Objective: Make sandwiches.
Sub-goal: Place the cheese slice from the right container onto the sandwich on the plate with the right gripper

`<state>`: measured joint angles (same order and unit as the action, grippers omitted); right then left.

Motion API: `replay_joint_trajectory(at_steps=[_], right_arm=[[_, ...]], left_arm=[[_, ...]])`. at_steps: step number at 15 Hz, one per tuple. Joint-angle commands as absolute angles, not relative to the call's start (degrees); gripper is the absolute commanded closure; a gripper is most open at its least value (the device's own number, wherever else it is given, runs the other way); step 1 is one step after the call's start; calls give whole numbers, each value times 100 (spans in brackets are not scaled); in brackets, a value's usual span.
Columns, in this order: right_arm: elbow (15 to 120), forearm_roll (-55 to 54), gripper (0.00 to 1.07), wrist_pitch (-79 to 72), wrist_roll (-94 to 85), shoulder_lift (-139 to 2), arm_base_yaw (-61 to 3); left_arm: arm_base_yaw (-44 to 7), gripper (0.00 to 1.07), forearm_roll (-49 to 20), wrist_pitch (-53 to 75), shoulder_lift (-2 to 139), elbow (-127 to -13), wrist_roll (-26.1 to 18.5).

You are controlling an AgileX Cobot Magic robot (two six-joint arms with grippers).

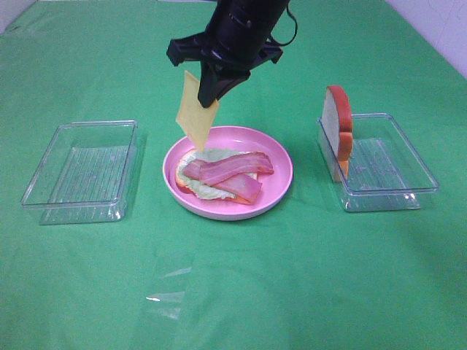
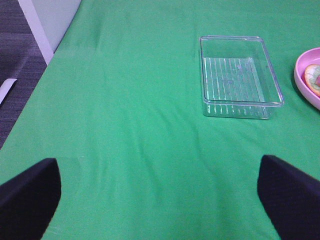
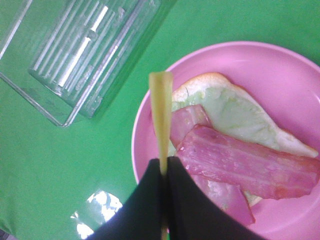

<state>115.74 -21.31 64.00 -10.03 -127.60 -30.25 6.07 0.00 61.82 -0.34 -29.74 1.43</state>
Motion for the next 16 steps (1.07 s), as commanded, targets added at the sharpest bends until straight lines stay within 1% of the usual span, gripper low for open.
replay_joint_trajectory(at_steps=[1, 3, 7, 14, 15, 16], right_arm=[[11608, -2097, 107, 6446, -1020, -13104, -3008], [11608, -2051, 107, 6440, -945, -13390, -3008], [11608, -1312, 107, 6411, -739, -13533, -3008], [11608, -1197, 107, 6434, -407, -13533, -3008], [11608, -1157, 104, 6434, -401, -13533, -3008], [11608, -1146, 91, 6440, -407, -13533, -3008]], left_arm=[[625, 7, 0, 6154, -115, -2962, 132], [625, 7, 0, 6154, -115, -2962, 132], [625, 7, 0, 6154, -115, -2962, 132], [625, 7, 0, 6154, -115, -2962, 132], [625, 7, 0, 6154, -115, -2962, 132], [625, 7, 0, 6154, -115, -2962, 132]])
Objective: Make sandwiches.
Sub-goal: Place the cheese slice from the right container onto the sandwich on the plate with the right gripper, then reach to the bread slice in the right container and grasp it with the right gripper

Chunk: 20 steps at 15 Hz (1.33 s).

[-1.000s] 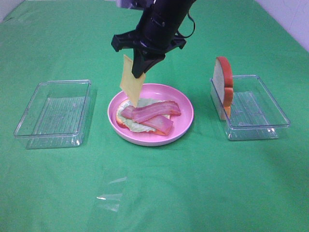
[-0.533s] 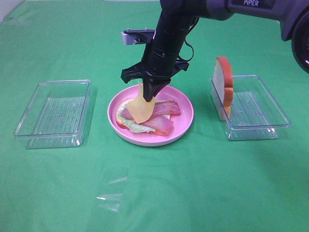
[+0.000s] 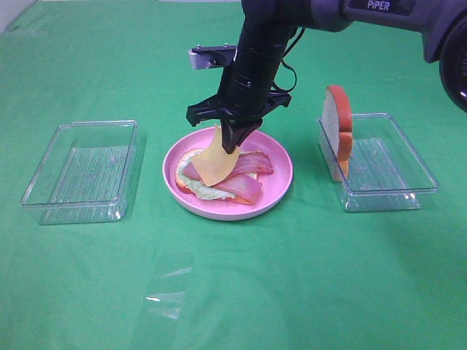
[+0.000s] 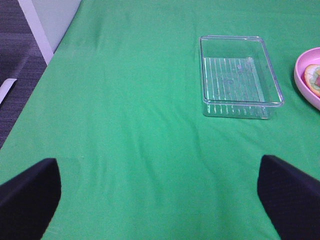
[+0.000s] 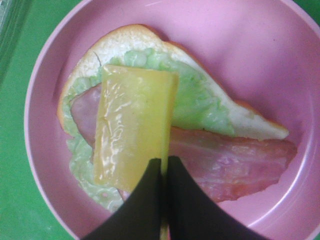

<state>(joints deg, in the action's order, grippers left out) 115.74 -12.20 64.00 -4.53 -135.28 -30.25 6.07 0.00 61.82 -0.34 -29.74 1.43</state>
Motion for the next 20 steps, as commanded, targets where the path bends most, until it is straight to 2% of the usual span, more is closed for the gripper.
replay_joint_trajectory(at_steps=[1, 2, 3, 10, 14, 20], right_arm=[[11608, -1123, 66, 6440, -430, -13522, -3008], [11608, -1089, 13, 6463, -533, -13465, -3008], [11608, -1089, 11, 6474, -596, -13447, -3008], [11614, -974, 11, 6572, -773, -12708, -3008], [11614, -218, 11, 6704, -670, -11935, -2968], [11614, 40, 11, 6921, -435, -11459, -2011]], left_arm=[[625, 7, 0, 6154, -115, -2962, 132], [625, 7, 0, 6154, -115, -2962, 132], [625, 7, 0, 6154, -115, -2962, 132], [625, 7, 0, 6154, -115, -2962, 132], [625, 7, 0, 6154, -115, -2962, 132], [625, 7, 0, 6154, -115, -2962, 132]])
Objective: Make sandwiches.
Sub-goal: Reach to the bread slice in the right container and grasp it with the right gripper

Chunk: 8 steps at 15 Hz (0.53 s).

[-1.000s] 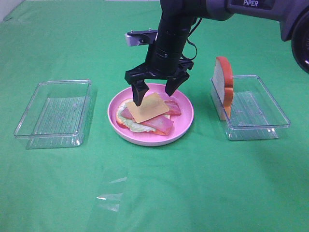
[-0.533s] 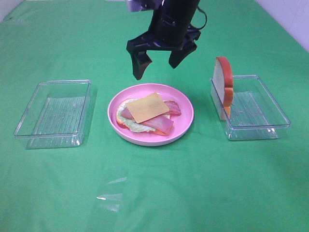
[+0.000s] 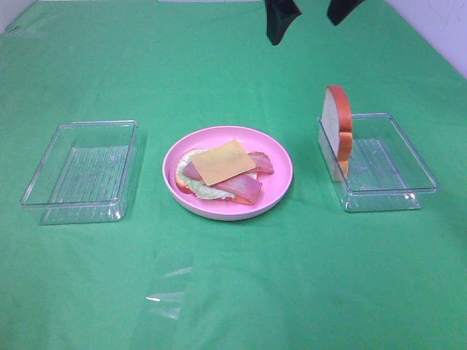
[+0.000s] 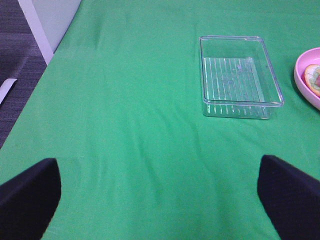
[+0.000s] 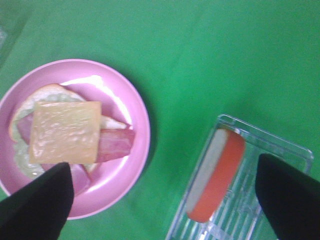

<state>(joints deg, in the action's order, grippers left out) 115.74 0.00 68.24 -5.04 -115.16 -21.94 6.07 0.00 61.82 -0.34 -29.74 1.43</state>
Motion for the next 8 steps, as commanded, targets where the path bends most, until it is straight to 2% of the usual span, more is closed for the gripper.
replay_joint_trajectory(at_steps=[1, 4, 8], right_arm=[[11608, 40, 11, 6950, -355, -11465, -1822], [11608, 40, 11, 6950, -292, -11488, -1461], [11602, 63, 11, 6904, -143, -11820, -1473]], left_arm=[[625, 7, 0, 6154, -115, -2962, 132], [625, 7, 0, 6154, -115, -2962, 132], [625, 7, 0, 6154, -115, -2962, 132]])
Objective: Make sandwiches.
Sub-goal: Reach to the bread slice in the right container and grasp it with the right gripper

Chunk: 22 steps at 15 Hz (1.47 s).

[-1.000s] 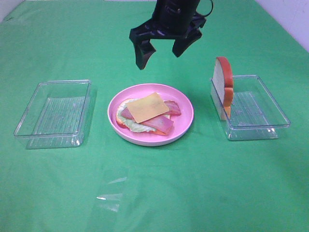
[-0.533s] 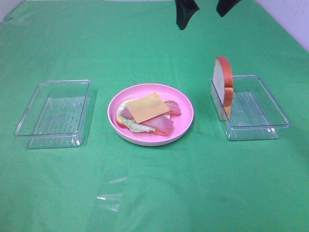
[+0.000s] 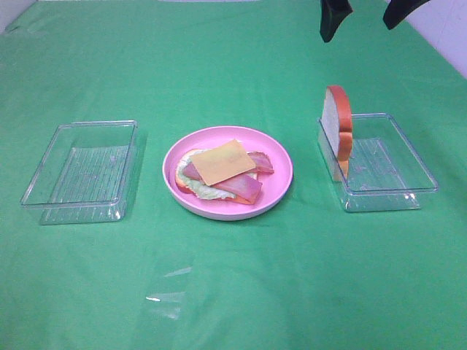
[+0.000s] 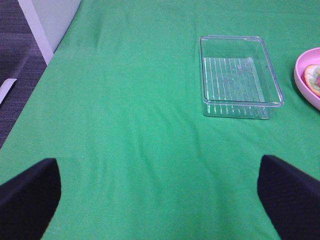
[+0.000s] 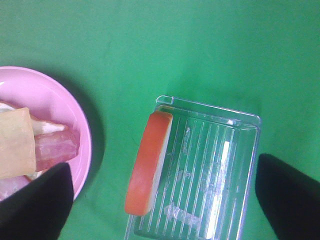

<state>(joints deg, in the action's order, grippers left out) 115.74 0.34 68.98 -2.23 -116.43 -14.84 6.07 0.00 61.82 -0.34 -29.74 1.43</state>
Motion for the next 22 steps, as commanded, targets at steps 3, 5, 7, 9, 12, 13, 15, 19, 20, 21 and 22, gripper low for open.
replay_joint_trajectory(at_steps=[3, 5, 7, 9, 12, 13, 15, 19, 20, 21, 22], right_arm=[[11602, 69, 11, 6910, 46, -12278, -1473], [11602, 69, 11, 6910, 109, -12508, -1473], [11602, 34, 11, 6910, 149, -12794, -1473], [11602, 40, 11, 6944, 149, -13052, -1473], [11602, 0, 11, 7070, 201, -13338, -1473], [11602, 0, 12, 7162, 201, -13430, -1473], [11602, 0, 18, 7162, 223, -13436, -1473], [11602, 0, 68, 7208, 309, -13436, -1473], [11602, 0, 82, 7208, 309, -13436, -1473], [11602, 0, 94, 7225, 309, -13436, -1473], [11602, 0, 101, 7242, 309, -13436, -1473]], left_arm=[[625, 7, 0, 6154, -115, -2962, 132], [625, 7, 0, 6154, -115, -2962, 132], [625, 7, 0, 6154, -115, -2962, 132], [625, 7, 0, 6154, -115, -2962, 132], [625, 7, 0, 6154, -115, -2962, 132], [625, 7, 0, 6154, -115, -2962, 132], [625, 7, 0, 6154, -115, -2962, 132], [625, 7, 0, 6154, -115, -2962, 132], [625, 7, 0, 6154, -115, -2962, 132], [625, 7, 0, 6154, -115, -2962, 132], [625, 7, 0, 6154, -115, -2962, 132]])
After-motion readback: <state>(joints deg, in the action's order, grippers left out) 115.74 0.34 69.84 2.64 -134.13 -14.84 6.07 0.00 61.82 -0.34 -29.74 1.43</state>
